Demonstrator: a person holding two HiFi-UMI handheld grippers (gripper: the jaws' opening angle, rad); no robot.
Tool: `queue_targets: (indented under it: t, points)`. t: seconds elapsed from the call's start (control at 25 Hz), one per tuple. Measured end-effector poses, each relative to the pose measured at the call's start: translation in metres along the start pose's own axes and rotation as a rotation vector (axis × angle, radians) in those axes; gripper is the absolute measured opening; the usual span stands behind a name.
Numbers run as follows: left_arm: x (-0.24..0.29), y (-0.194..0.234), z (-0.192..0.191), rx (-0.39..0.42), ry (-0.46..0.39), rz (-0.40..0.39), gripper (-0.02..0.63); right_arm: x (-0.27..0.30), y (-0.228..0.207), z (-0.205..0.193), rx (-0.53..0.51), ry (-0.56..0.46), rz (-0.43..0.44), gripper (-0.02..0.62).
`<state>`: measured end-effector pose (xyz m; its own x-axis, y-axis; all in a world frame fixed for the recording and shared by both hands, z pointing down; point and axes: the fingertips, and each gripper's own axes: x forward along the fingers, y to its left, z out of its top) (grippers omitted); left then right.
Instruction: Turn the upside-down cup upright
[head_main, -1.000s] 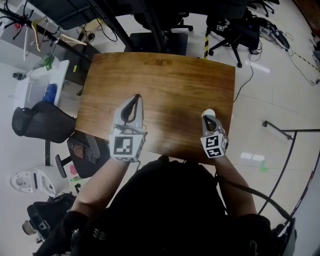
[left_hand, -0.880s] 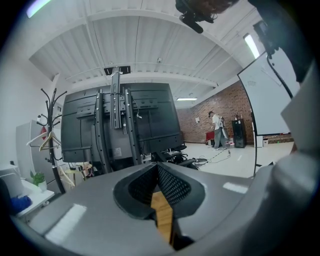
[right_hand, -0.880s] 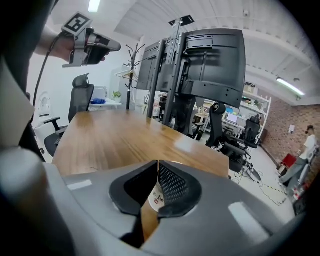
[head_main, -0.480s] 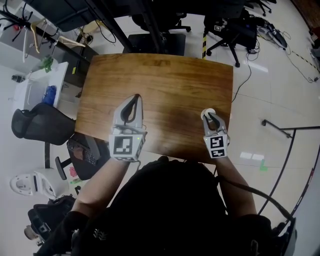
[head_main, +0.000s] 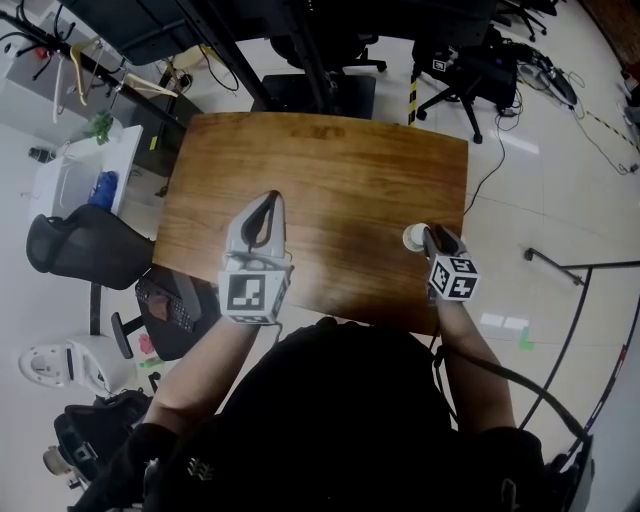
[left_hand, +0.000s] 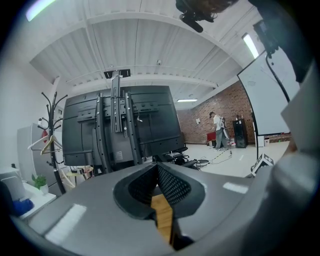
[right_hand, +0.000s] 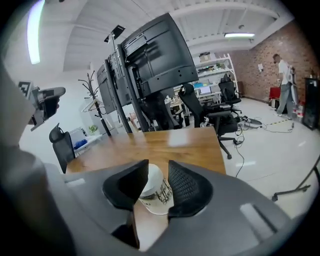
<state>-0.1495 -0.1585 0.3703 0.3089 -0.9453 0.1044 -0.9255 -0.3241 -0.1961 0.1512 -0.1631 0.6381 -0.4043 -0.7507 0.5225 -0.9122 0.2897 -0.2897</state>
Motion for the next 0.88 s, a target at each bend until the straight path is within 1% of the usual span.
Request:
queue_targets:
  t: [0.12, 0.24, 0.32, 0.36, 0.4, 0.48, 0.56, 0.76, 0.88]
  points:
    - [-0.001, 0.0, 0.0, 0.003, 0.005, 0.006, 0.0, 0.004, -0.002, -0.006, 0.017, 0.033, -0.008, 0.126]
    - [-0.001, -0.002, 0.001, 0.001, 0.003, 0.002, 0.0, 0.006, -0.004, -0.007, 0.053, 0.04, 0.001, 0.121]
    - [-0.001, -0.003, 0.0, -0.003, 0.005, 0.004, 0.0, 0.007, -0.003, -0.007, 0.057, 0.041, 0.011, 0.118]
    - [-0.001, -0.003, -0.001, -0.007, 0.01, 0.007, 0.0, 0.007, -0.002, -0.006, 0.047, 0.044, 0.015, 0.107]
    - [-0.002, -0.002, -0.003, -0.01, 0.016, 0.009, 0.0, 0.007, 0.001, -0.006, 0.03, 0.049, 0.017, 0.081]
    - [-0.003, -0.003, -0.004, -0.015, 0.019, 0.008, 0.0, 0.005, 0.005, -0.005, -0.019, 0.055, 0.014, 0.074]
    - [-0.003, -0.005, -0.005, -0.016, 0.016, 0.001, 0.0, 0.002, 0.009, -0.001, -0.089, 0.046, 0.003, 0.052]
    - [-0.004, -0.007, -0.005, -0.026, 0.008, -0.002, 0.0, -0.007, 0.019, 0.017, -0.347, 0.024, -0.069, 0.032]
    - [-0.008, -0.006, -0.005, -0.029, 0.008, 0.0, 0.0, -0.004, 0.031, 0.013, -0.494, 0.065, -0.084, 0.031]
